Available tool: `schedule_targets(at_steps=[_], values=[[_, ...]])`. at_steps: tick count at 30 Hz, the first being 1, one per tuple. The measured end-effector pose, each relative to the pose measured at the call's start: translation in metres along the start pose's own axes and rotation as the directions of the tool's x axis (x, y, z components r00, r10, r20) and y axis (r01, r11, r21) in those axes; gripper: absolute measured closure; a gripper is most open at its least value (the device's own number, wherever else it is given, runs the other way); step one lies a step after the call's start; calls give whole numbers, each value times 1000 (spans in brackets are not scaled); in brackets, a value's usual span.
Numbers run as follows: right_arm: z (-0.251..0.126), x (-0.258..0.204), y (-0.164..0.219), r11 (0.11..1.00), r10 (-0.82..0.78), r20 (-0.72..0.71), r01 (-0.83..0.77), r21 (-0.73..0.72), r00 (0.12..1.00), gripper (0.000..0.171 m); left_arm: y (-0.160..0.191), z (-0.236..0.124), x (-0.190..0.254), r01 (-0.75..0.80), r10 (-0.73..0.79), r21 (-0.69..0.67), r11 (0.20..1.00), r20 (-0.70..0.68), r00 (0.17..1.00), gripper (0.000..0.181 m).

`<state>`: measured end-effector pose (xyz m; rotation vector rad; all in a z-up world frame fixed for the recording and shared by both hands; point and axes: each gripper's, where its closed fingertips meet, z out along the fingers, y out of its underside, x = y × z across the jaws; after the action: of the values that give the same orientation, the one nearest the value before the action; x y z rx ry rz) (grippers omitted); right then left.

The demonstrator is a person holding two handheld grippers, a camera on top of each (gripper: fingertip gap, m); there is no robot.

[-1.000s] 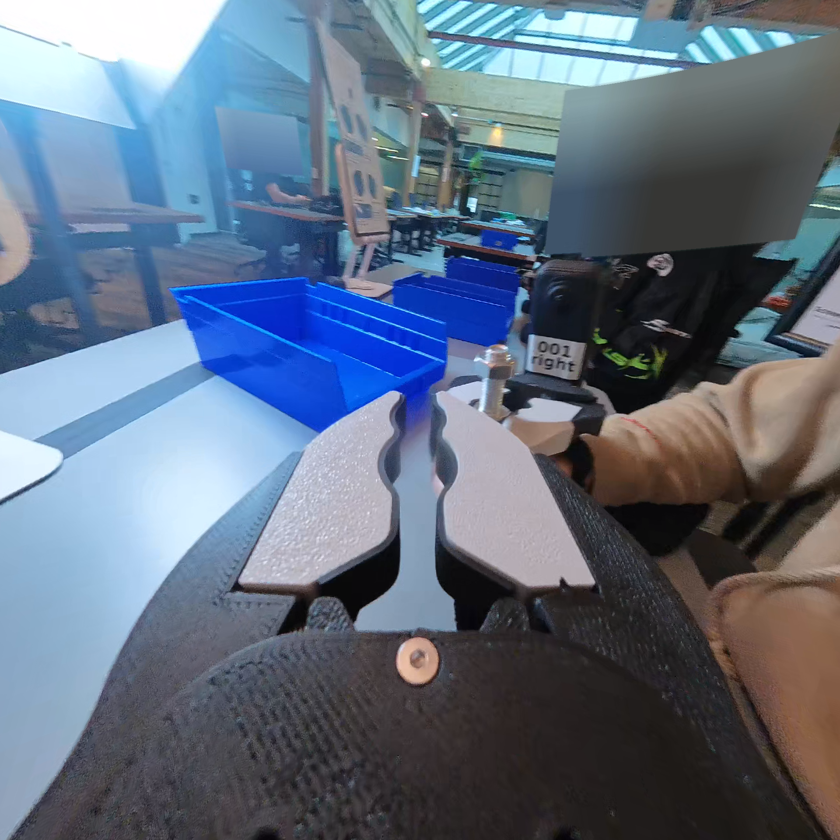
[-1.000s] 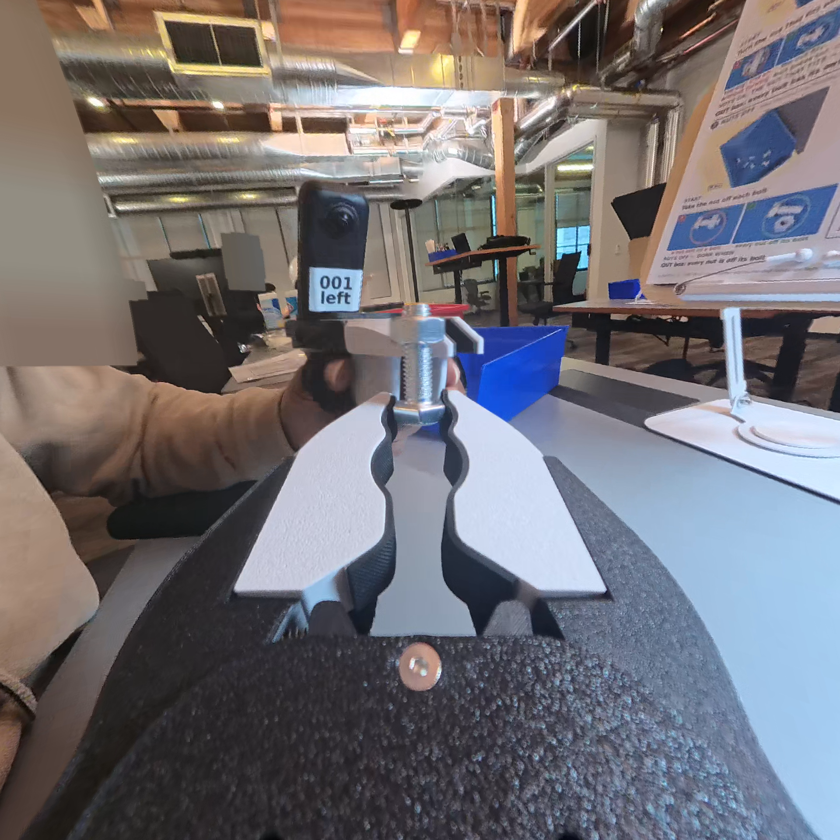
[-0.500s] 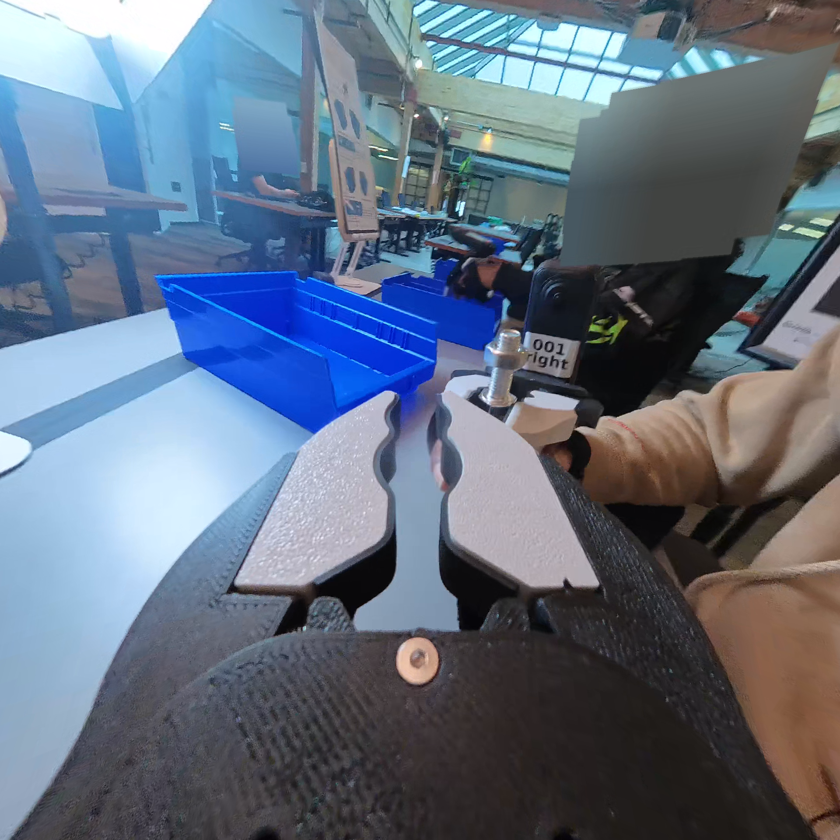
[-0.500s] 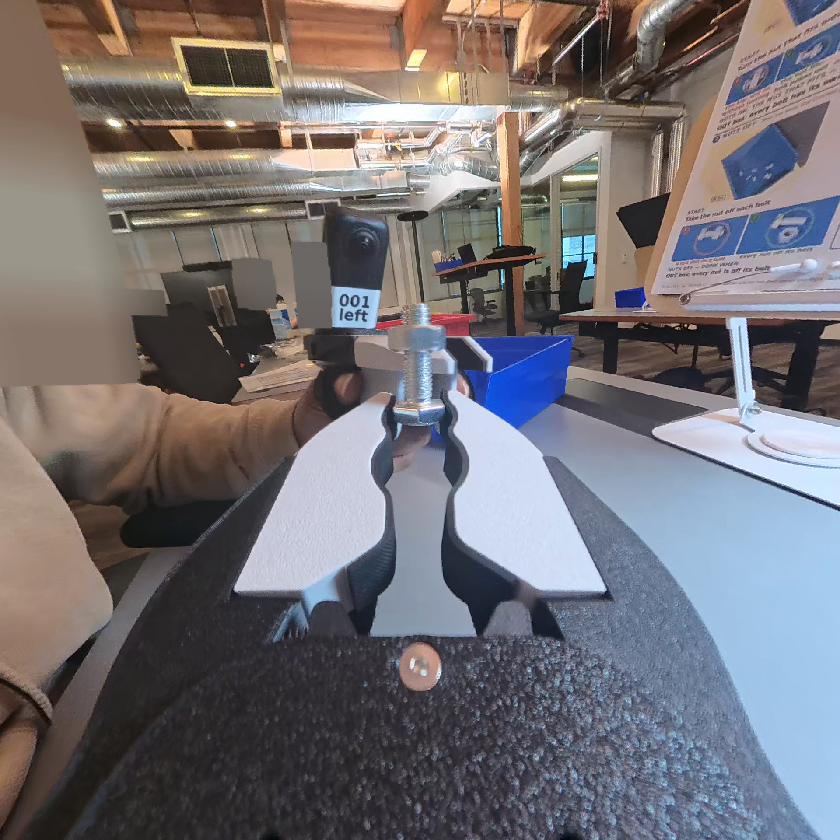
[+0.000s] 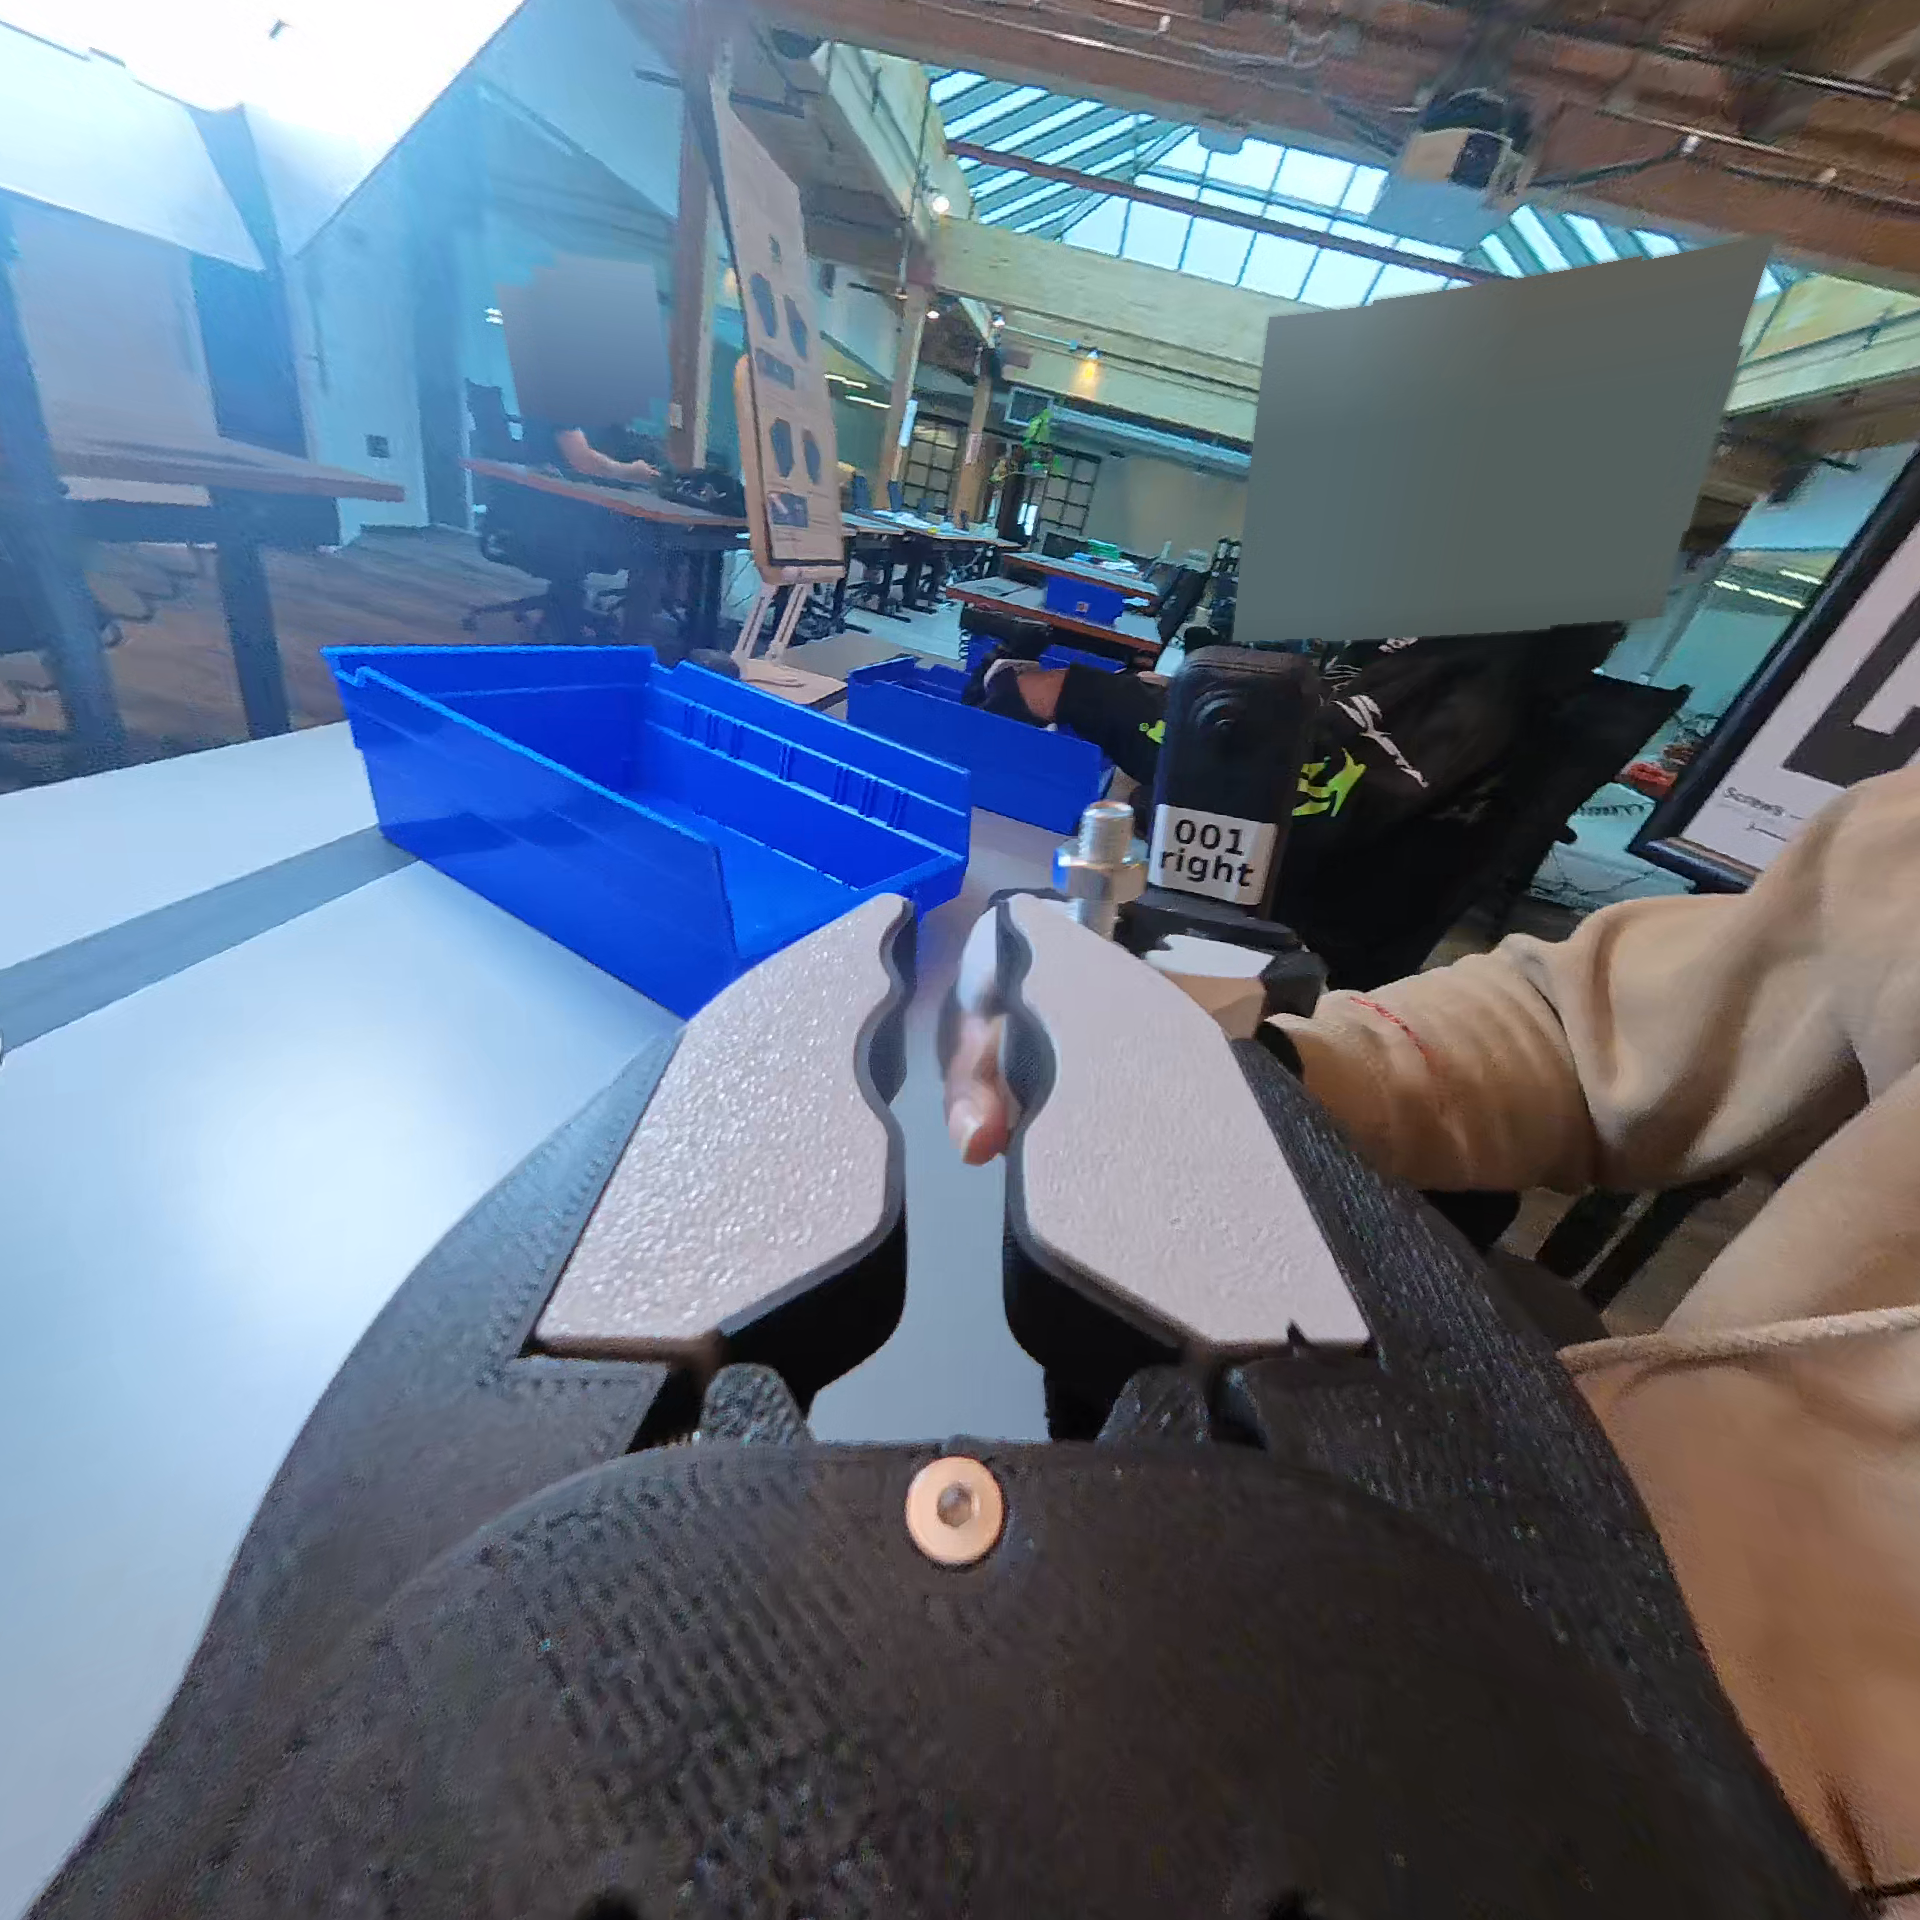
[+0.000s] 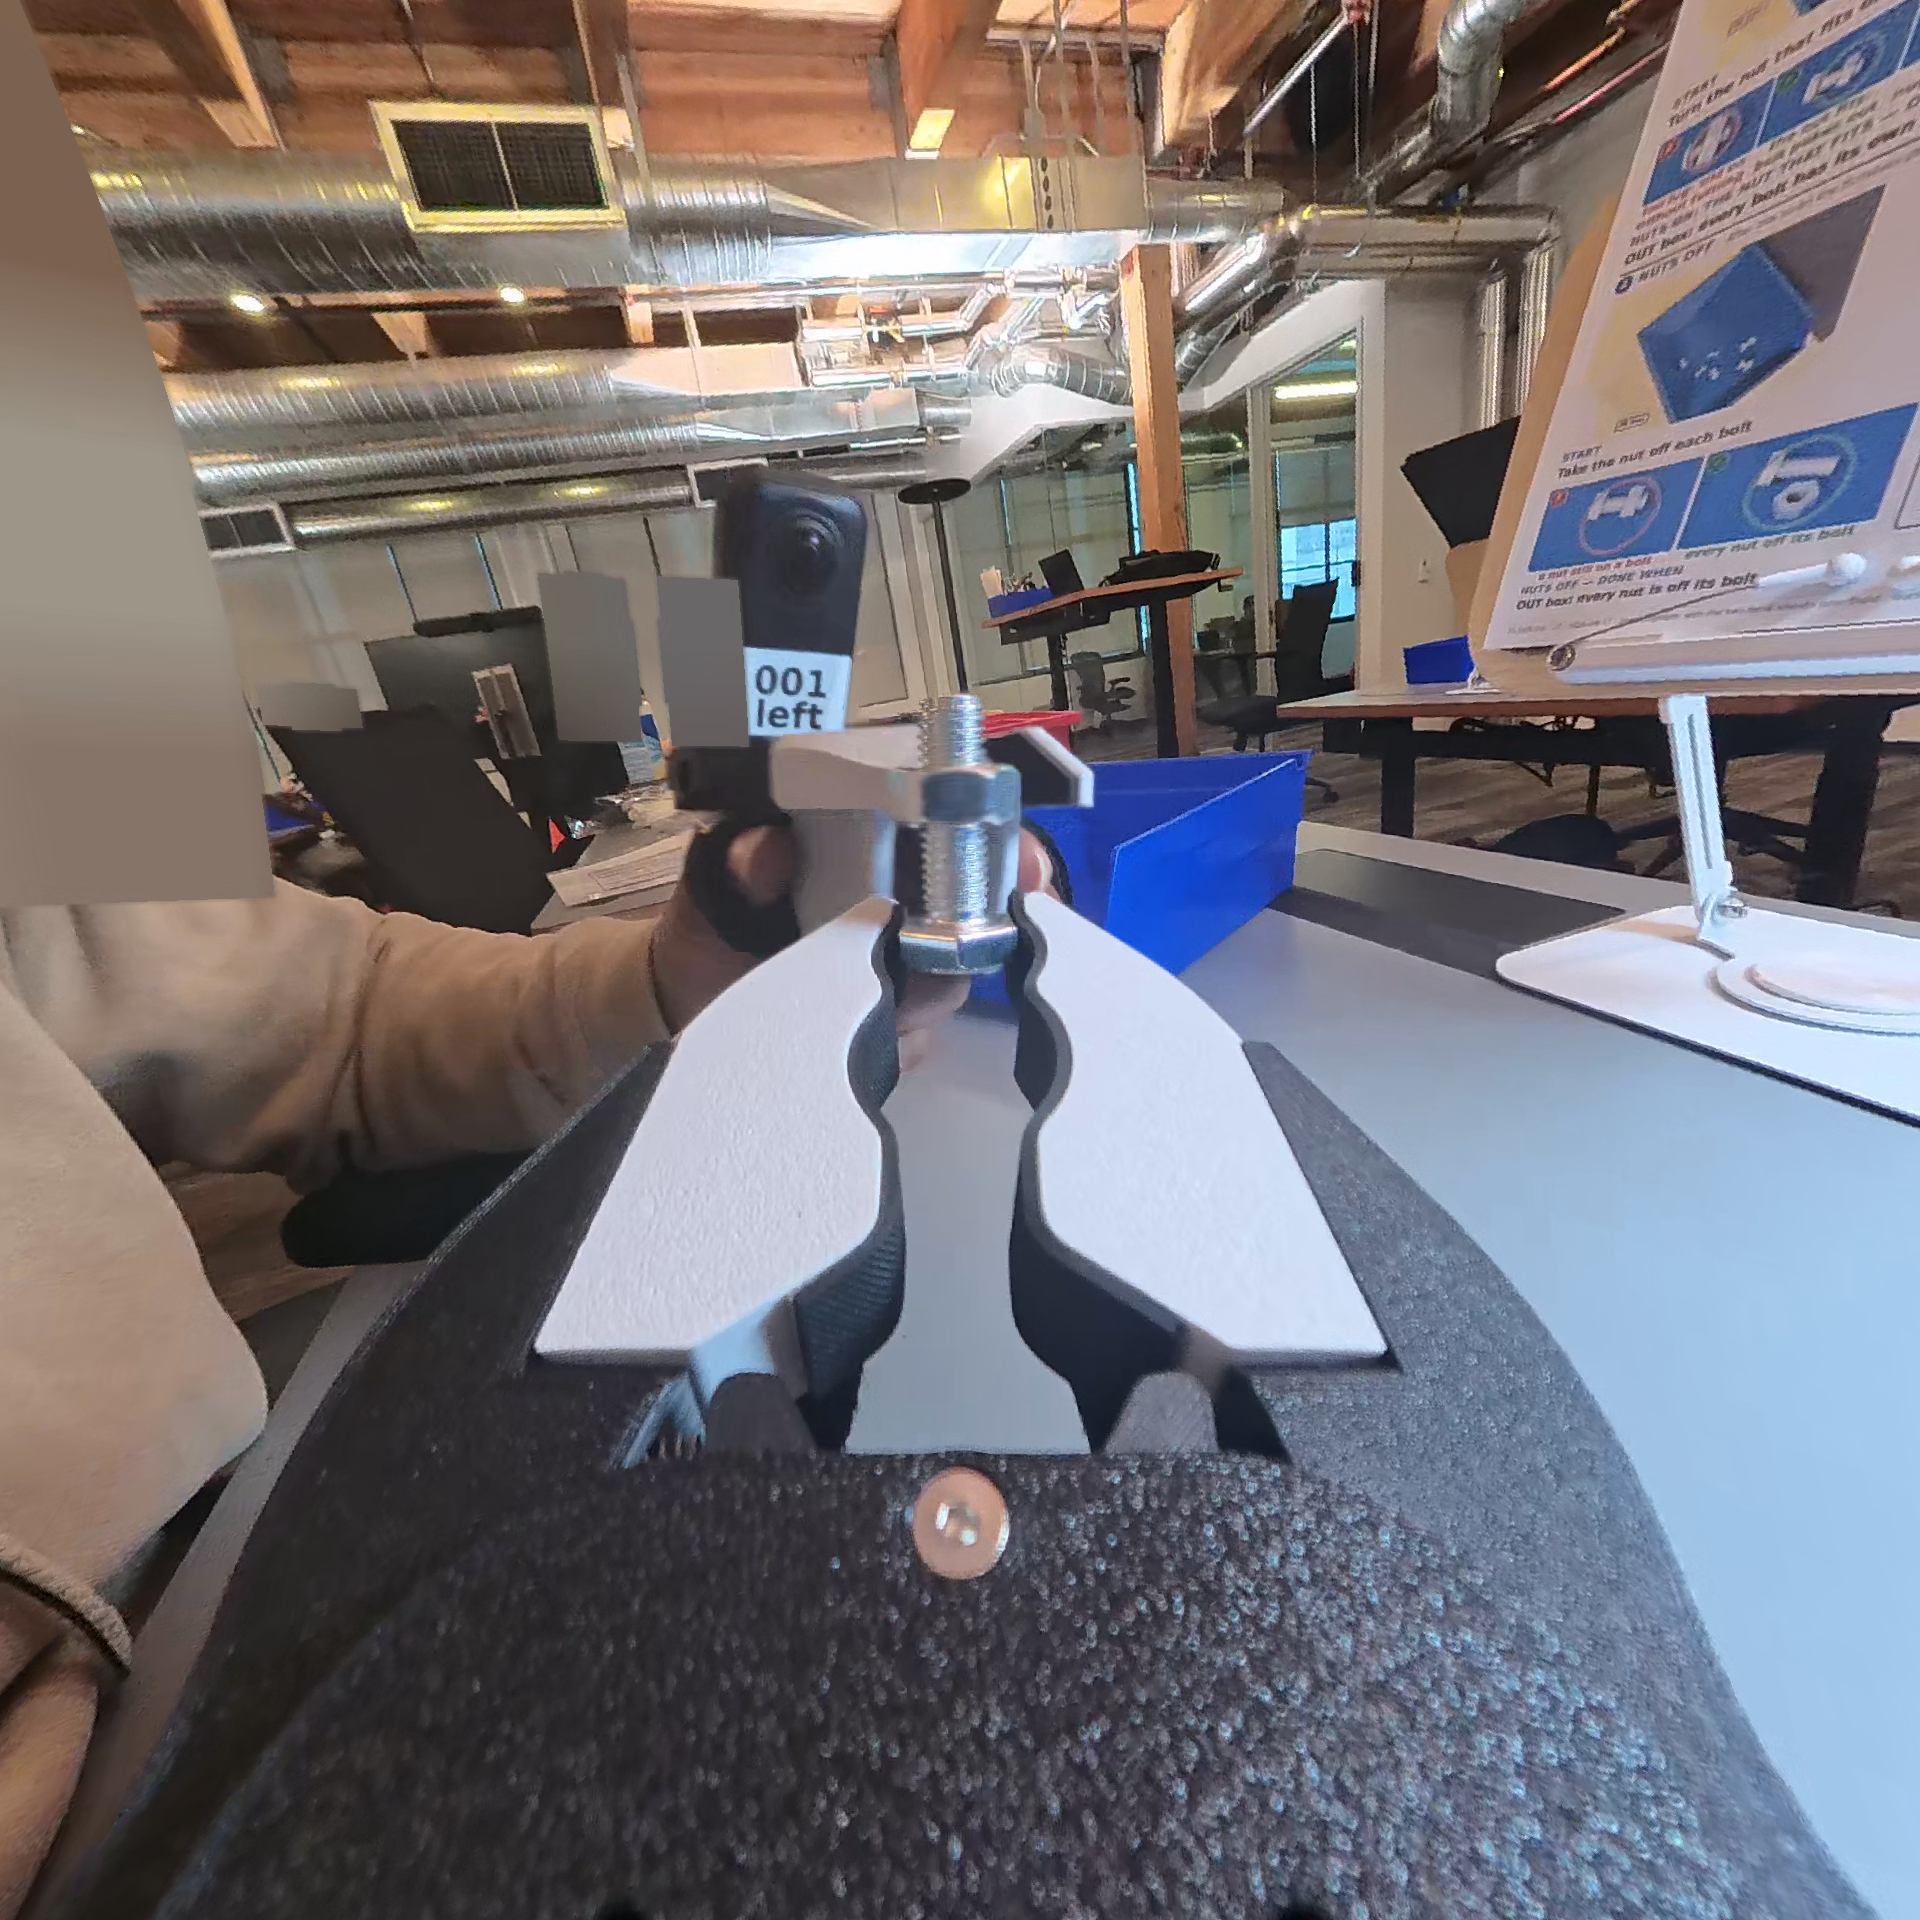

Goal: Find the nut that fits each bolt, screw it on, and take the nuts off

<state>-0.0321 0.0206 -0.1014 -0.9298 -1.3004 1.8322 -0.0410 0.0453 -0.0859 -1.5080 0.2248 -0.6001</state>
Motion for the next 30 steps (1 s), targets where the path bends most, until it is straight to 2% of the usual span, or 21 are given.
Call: schedule_targets(at_steps=[4, 7, 8, 9, 10, 12, 16, 19, 20, 21, 23, 30], values=[[2, 1, 7, 1000, -2, -6, 1, -27, 1000, 153, 2, 7, 23, -59, 58, -14, 998, -73, 996, 152], [3, 0, 7, 1000, -5, -6, 5, -30, 1000, 153, 6, 9, 18, -78, 77, -40, 996, -40, 996, 151], [2, 1, 6, 1000, 3, -9, -4, -24, 1000, 153, 6, 8, 13, -57, 56, -47, 997, -22, 998, 162], [1, 2, 4, 1000, 12, -6, -12, -11, 1000, 153, 7, 5, 0, -47, 50, -55, 997, 48, 998, 180], [0, 2, 2, 1000, 11, -6, -11, -5, 1000, 153, 6, 2, -7, -44, 48, -48, 998, 72, 996, 180], [1, 3, 1, 1000, 2, -15, -2, -9, 1000, 153, 6, 0, -5, -10, 12, -46, 999, 47, 999, 173], [2, 4, 7, 1000, 5, -18, -6, -30, 1000, 153, 5, 7, 19, -63, 61, -44, 997, -47, 997, 155], [4, 1, 7, 999, -2, -11, 1, -33, 1000, 153, 10, 11, 18, -95, 93, -71, 993, -22, 995, 151], [3, 2, 6, 1000, 4, -13, -5, -26, 1000, 153, 9, 10, 16, -76, 75, -70, 995, -21, 997, 155], [2, 2, 4, 1000, 14, -6, -14, -12, 1000, 153, 8, 7, 7, -60, 62, -72, 996, 32, 998, 177], [0, 2, -1, 1000, 5, -3, -5, 2, 1000, 153, 6, 1, -8, -63, 68, -61, 996, 89, 994, 180], [3, 3, 7, 1000, 1, -13, -1, -31, 1000, 153, 6, 9, 20, -80, 79, -61, 995, -28, 996, 155]])
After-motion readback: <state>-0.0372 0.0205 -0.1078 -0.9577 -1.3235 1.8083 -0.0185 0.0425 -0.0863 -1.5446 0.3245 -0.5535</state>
